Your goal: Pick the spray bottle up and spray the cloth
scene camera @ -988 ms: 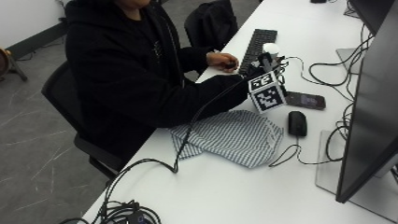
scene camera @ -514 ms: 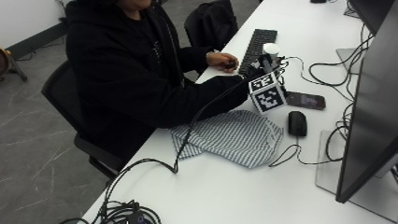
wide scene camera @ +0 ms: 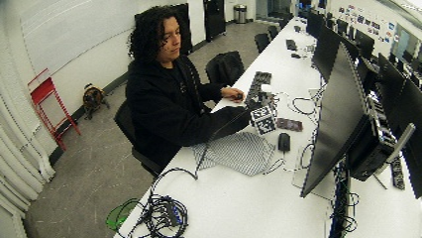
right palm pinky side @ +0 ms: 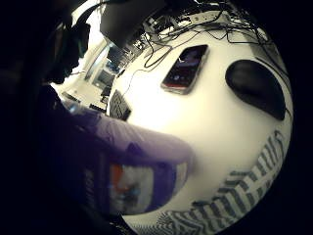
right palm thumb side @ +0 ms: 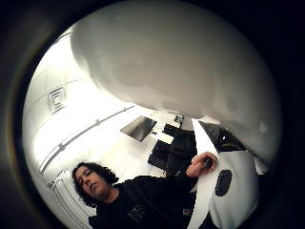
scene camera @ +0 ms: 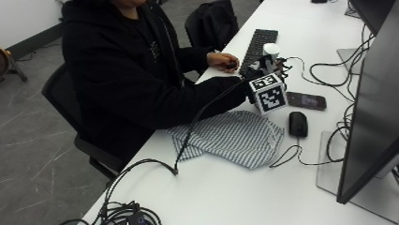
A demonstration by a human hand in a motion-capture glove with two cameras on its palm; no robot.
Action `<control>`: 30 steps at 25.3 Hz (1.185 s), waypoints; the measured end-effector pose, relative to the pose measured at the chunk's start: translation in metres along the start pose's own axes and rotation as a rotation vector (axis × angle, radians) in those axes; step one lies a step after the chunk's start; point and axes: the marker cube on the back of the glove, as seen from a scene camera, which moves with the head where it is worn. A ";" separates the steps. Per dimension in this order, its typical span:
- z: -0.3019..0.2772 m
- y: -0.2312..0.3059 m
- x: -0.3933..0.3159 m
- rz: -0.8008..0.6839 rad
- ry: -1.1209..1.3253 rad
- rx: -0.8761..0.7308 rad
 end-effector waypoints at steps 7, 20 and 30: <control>-0.015 0.021 0.002 0.084 0.095 -0.108; -0.085 0.079 -0.008 0.076 0.693 -0.344; -0.071 0.190 -0.039 0.012 1.034 -0.614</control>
